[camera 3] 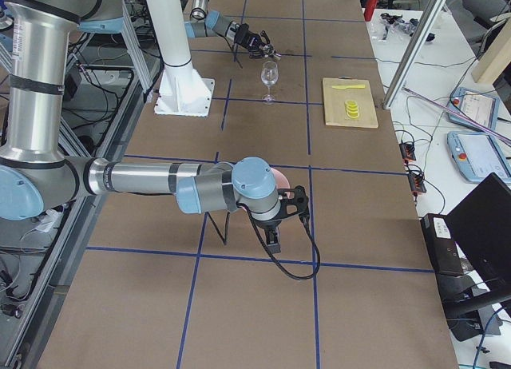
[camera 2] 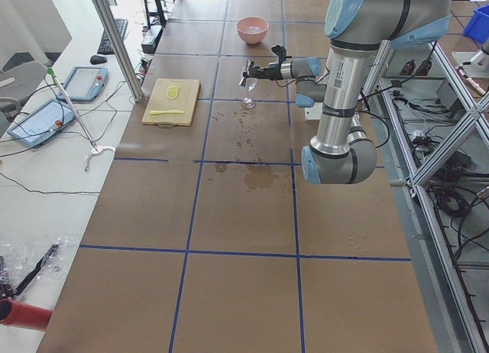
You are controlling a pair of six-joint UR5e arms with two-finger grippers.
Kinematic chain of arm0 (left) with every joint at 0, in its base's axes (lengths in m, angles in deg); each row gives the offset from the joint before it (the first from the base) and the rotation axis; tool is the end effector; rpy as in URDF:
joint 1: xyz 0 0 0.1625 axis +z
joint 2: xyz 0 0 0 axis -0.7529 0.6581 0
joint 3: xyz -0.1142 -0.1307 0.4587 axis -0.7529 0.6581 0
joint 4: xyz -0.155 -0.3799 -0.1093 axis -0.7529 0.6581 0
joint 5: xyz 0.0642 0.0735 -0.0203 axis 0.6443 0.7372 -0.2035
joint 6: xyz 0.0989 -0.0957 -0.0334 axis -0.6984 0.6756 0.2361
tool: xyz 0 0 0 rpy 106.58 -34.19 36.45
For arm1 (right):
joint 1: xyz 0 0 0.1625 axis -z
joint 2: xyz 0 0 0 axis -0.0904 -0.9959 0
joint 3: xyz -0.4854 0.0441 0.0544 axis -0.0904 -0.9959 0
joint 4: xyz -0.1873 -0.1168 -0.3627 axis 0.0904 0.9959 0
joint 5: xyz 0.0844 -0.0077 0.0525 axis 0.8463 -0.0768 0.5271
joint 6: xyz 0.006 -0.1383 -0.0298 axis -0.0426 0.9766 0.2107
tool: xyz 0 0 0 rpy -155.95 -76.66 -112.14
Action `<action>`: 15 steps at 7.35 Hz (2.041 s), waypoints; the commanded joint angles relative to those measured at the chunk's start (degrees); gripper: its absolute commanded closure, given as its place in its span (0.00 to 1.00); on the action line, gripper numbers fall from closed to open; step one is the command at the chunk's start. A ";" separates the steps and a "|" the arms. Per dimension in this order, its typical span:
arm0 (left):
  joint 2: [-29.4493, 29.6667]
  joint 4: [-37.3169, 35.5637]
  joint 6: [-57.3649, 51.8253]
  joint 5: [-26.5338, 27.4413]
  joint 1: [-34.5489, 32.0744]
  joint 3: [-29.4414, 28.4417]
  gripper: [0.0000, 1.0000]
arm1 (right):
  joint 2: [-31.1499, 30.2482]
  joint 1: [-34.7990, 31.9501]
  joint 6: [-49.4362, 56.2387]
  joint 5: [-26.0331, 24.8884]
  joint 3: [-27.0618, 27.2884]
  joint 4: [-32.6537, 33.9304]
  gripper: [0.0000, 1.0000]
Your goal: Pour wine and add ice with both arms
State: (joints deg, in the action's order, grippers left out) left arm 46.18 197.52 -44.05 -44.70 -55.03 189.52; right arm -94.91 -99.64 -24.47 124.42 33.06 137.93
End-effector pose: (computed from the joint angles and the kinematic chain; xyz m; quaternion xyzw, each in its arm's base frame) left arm 0.5697 -0.3182 0.2535 0.6819 0.1120 0.1887 0.6978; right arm 0.0596 -0.4205 0.6981 0.1207 -0.4040 -0.0289 0.9063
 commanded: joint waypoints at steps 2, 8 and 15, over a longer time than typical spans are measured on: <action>0.47 0.00 -10.02 0.07 0.03 -0.01 1.00 | -0.06 -0.03 0.00 0.00 -0.01 0.00 0.00; 0.47 -0.09 -11.72 0.07 -2.34 -0.09 1.00 | -0.41 -0.21 0.00 0.18 0.08 0.00 0.00; 0.38 -0.79 -24.53 0.60 -2.78 -0.27 1.00 | -0.50 -0.47 -0.09 0.18 0.08 0.00 0.00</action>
State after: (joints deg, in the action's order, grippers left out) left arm 46.57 196.73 -66.13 -44.19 -57.72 189.28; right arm -95.41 -100.06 -24.52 124.60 33.14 137.93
